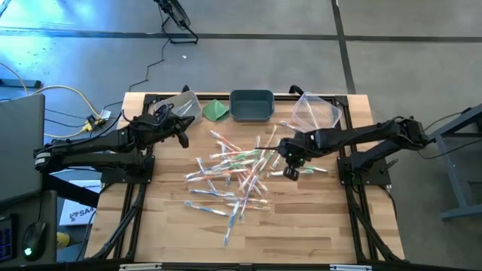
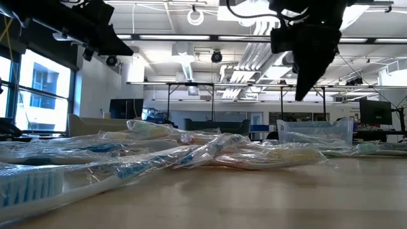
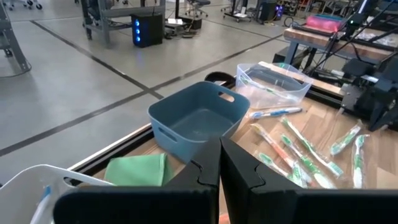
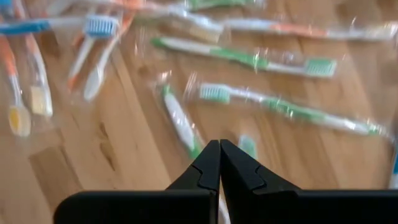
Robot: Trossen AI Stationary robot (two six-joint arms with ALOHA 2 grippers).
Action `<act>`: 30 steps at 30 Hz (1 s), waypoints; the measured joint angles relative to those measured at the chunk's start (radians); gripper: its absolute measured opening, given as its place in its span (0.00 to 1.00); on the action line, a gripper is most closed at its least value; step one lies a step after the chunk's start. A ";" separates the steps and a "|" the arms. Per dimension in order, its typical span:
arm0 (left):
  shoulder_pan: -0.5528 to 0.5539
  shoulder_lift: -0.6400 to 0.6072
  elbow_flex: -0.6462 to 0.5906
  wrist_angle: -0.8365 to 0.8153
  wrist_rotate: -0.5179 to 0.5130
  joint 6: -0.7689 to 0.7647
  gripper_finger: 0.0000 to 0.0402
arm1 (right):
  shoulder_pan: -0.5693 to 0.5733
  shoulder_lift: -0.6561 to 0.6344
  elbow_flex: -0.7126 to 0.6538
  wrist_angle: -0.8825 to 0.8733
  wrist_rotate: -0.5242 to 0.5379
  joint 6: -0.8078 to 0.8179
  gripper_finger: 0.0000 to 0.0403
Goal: Pick & Place Toothbrushes
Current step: Put the blue toothbrush into the gray bin
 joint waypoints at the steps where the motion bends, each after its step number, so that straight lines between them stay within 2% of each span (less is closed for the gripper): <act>1: 0.000 0.000 0.000 -0.004 0.000 0.000 0.00 | 0.004 0.000 0.000 -0.012 -0.001 0.015 0.01; 5: 0.000 0.000 0.000 -0.004 0.000 0.000 0.00 | 0.010 0.000 0.000 -0.054 -0.063 0.025 0.03; 8: 0.000 0.000 0.000 -0.006 0.000 0.000 0.00 | 0.012 0.000 0.000 -0.079 -0.091 0.053 0.09; 12: 0.000 0.000 0.000 -0.006 0.000 0.000 0.00 | 0.012 0.000 0.000 -0.100 -0.058 0.074 0.19; 15: 0.000 0.000 0.000 -0.006 0.000 0.000 0.00 | 0.004 0.005 0.000 -0.072 -0.021 0.058 0.22; 22: 0.000 0.000 0.000 -0.006 0.000 0.000 0.00 | -0.027 0.077 0.000 0.090 -0.049 -0.188 0.22; 27: 0.000 0.000 0.000 -0.006 0.000 -0.018 0.00 | -0.016 0.147 0.000 0.240 -0.147 -0.357 0.21; 30: 0.000 0.000 0.000 -0.006 0.000 -0.026 0.00 | -0.003 0.171 0.000 0.303 -0.132 -0.415 0.23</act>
